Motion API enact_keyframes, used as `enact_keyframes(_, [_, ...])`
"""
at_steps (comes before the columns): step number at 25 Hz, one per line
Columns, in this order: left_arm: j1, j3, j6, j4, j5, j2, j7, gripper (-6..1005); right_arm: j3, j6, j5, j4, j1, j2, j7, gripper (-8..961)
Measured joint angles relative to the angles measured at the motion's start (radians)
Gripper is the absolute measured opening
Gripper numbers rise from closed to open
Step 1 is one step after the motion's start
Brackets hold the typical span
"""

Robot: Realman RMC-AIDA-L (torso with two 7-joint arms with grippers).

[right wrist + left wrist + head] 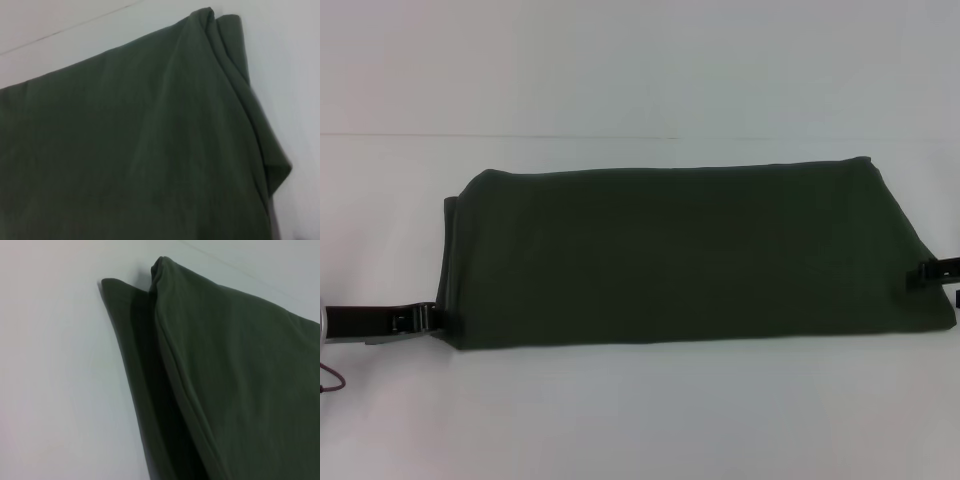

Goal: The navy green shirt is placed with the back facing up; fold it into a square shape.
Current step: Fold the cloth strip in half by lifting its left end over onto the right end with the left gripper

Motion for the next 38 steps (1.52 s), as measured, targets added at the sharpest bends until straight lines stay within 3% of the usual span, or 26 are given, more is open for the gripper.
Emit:
enact_keyframes(11, [0.0, 0.0, 0.0, 0.0, 0.0, 0.0, 0.001, 19, -0.033, 0.028, -0.002, 0.004, -0.005, 0.022, -0.004, 880])
enact_keyframes(22, [0.0, -0.002, 0.0, 0.0, 0.0, 0.0, 0.0, 25, -0.049, 0.035, -0.004, 0.004, -0.004, 0.024, -0.009, 868])
enact_keyframes(24, [0.0, -0.002, 0.001, 0.0, 0.0, 0.0, 0.0, 26, -0.057, 0.036, -0.004, 0.004, -0.006, 0.024, -0.008, 655])
enact_keyframes(35, [0.0, -0.004, 0.004, 0.0, 0.0, 0.0, -0.001, 32, -0.071, 0.037, -0.005, 0.004, -0.01, 0.023, -0.002, 413])
enact_keyframes(38, [0.002, -0.004, 0.004, 0.0, 0.0, 0.0, -0.001, 33, -0.071, 0.035, -0.005, 0.004, -0.011, 0.023, -0.002, 290])
